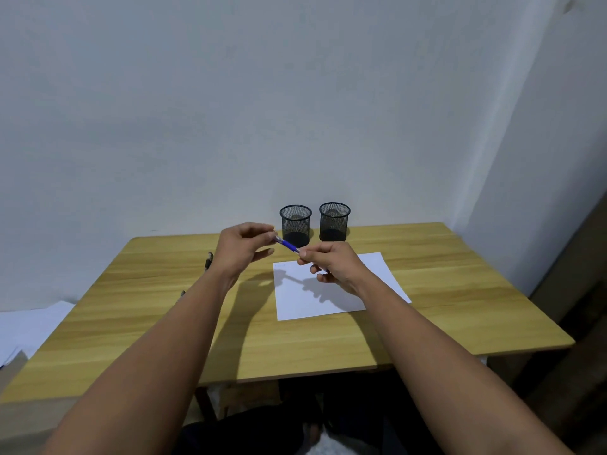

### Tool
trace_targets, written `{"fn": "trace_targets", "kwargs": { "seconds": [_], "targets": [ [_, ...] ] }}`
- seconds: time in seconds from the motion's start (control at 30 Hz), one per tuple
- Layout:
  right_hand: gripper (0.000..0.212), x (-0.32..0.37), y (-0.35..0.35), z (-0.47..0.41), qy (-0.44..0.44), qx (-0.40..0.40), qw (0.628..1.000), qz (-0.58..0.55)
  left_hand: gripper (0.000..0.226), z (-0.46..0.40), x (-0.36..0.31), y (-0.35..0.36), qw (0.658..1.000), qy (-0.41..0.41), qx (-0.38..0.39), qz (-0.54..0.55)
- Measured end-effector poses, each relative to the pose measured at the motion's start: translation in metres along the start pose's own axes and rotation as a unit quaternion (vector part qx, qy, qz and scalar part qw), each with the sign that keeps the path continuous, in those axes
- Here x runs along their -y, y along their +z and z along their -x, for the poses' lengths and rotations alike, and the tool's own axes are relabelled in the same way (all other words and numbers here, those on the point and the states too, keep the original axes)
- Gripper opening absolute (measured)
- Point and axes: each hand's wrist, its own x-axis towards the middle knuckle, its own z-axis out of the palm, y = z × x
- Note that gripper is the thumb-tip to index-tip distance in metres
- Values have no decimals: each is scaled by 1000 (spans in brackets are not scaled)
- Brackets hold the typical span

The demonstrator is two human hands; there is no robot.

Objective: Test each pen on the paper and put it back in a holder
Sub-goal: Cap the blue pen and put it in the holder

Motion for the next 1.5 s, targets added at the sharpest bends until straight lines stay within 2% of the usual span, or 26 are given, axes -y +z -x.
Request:
{"fn": "trace_targets", "kwargs": {
  "seconds": [0.1,0.4,0.6,0.73,0.8,0.93,1.07,1.2,1.37,1.5],
  "targets": [
    [12,-1,2,-3,4,4,1000,-28,20,-4,-1,9,999,-19,-6,31],
    [6,-7,13,-14,-10,-38,996,-75,7,-17,2,32,998,-35,-55,16],
    [10,6,7,-19,-25,21,997,75,20,-31,-3,35,999,-27,3,-41],
    [6,15,-9,-36,-43,-26,989,142,30,-47,6,43,999,-16,-14,-49],
    [7,17,-23,-48,-54,-70,983,161,34,-59,15,47,994,9,-41,-105],
    [20,34,-63,-78,-90,-186,962,180,42,-80,19,66,954,84,-30,-286],
    [20,62,-100,-110,-129,-258,941,175,57,-114,15,96,887,136,-1,-441],
    [11,75,-121,-142,-156,-281,926,197,71,-150,25,122,829,130,41,-542],
    [8,58,-124,-171,-146,-280,921,230,81,-181,47,139,754,131,31,-643],
    [7,38,-122,-187,-130,-274,923,237,77,-196,58,145,752,121,7,-648]
  ]
}}
